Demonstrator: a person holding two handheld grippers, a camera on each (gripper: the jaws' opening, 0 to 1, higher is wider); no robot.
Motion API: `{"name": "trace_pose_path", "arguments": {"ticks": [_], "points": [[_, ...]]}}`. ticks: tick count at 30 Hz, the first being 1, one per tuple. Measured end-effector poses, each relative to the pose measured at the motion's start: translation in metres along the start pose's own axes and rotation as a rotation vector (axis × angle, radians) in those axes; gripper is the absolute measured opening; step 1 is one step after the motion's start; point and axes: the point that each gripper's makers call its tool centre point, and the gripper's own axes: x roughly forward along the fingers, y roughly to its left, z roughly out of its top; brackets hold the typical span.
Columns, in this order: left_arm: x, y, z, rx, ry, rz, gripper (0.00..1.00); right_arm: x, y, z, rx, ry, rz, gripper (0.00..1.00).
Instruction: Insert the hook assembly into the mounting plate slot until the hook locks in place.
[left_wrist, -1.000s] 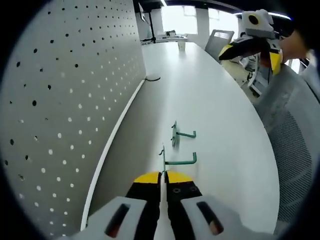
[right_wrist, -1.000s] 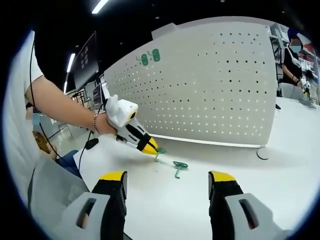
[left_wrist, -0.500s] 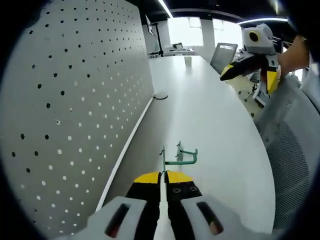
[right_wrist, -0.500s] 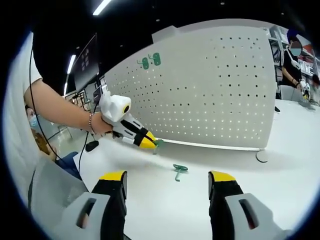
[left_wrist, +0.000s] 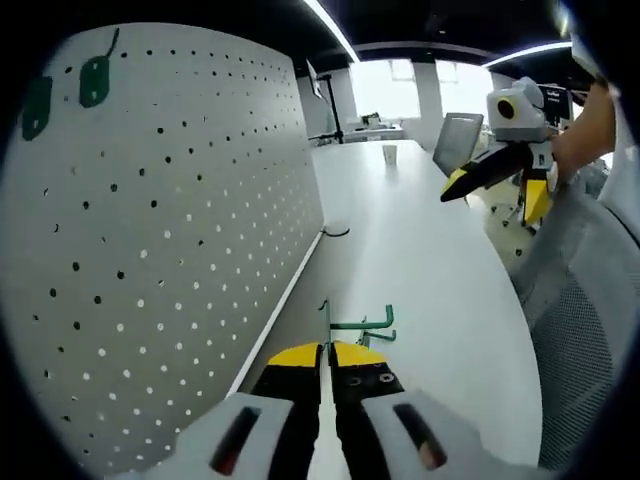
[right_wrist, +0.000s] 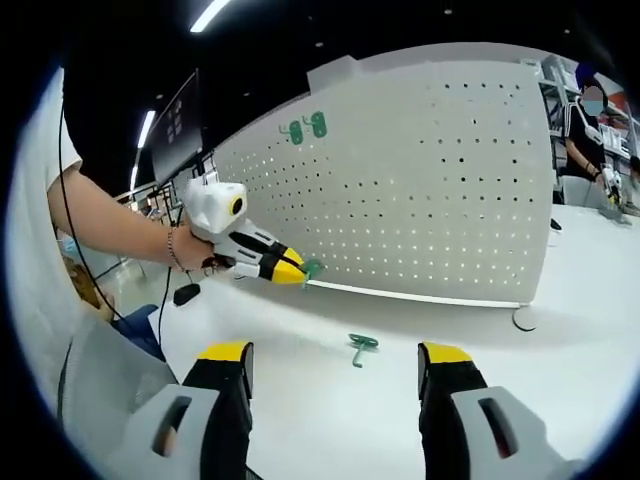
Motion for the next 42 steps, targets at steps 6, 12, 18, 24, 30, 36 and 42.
{"name": "trace_pose_path", "arguments": {"ticks": [6,12,18,24,30,36,42], "points": [[-0.010,-0.004,0.010,-0.033,-0.053,0.018,0.03,0.000,0.002,0.002,0.013,-0.015,0.005,0.64],[-0.023,-0.005,0.021,-0.052,-0.105,0.049,0.03,0.000,0.005,0.004,0.007,-0.020,0.015,0.64],[-0.035,-0.003,0.026,-0.097,-0.154,0.084,0.03,0.000,0.008,0.005,0.003,-0.025,0.021,0.64],[-0.049,-0.002,0.030,-0.135,-0.198,0.125,0.03,-0.002,0.008,0.007,0.011,-0.034,0.022,0.64],[-0.064,-0.003,0.031,-0.164,-0.239,0.171,0.03,-0.003,0.009,0.007,0.008,-0.035,0.026,0.64],[-0.077,-0.004,0.033,-0.193,-0.273,0.207,0.03,-0.004,0.010,0.009,0.004,-0.037,0.029,0.64],[-0.094,-0.006,0.043,-0.206,-0.327,0.237,0.03,-0.005,0.011,0.012,-0.001,-0.042,0.031,0.64]]}}
